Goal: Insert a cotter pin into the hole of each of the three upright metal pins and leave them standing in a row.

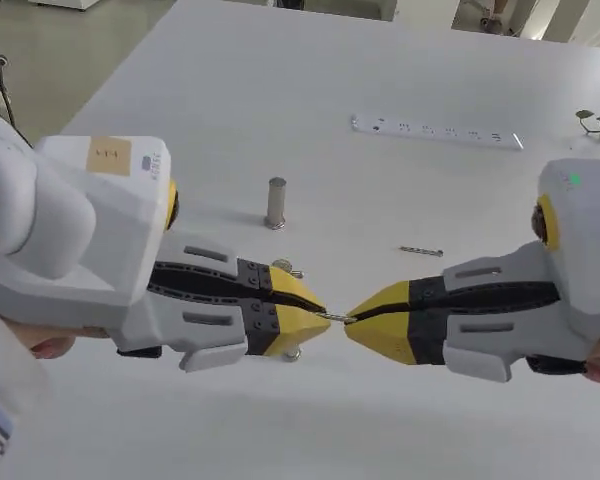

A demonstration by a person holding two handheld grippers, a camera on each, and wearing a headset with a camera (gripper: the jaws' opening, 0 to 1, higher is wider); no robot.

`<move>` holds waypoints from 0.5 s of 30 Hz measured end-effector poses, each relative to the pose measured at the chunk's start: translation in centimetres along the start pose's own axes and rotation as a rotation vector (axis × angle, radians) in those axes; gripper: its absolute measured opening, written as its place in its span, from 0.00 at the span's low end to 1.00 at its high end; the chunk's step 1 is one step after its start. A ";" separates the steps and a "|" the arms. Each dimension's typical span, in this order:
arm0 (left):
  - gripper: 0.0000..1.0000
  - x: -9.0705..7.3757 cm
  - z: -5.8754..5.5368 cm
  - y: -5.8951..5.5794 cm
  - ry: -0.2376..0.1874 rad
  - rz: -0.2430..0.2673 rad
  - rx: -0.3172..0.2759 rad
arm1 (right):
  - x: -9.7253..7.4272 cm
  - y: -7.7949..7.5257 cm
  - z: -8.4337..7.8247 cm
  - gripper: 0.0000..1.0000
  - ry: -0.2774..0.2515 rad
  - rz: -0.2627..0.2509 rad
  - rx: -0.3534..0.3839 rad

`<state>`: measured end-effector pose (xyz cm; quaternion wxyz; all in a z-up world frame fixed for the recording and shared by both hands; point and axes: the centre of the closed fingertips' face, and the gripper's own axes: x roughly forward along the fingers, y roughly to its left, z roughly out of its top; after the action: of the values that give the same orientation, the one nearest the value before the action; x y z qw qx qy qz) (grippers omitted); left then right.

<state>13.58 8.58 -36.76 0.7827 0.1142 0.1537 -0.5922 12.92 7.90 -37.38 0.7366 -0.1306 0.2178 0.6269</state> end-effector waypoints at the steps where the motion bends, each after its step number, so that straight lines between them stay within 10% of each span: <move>1: 0.04 0.0 -0.2 0.1 0.006 0.005 0.002 | 0.0 0.0 -0.1 0.00 0.005 0.000 -0.006; 8: 0.22 0.1 -1.4 1.6 0.049 0.062 0.021 | 0.2 -0.9 -0.7 0.00 0.032 -0.023 -0.012; 15: 0.18 0.4 -2.4 1.8 0.092 0.057 0.023 | 0.4 -1.6 -1.9 0.00 0.080 -0.032 -0.009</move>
<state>15.15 9.55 -39.15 0.7900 0.1546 0.1794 -0.5656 14.26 7.09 -39.33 0.7366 -0.1623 0.2420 0.6104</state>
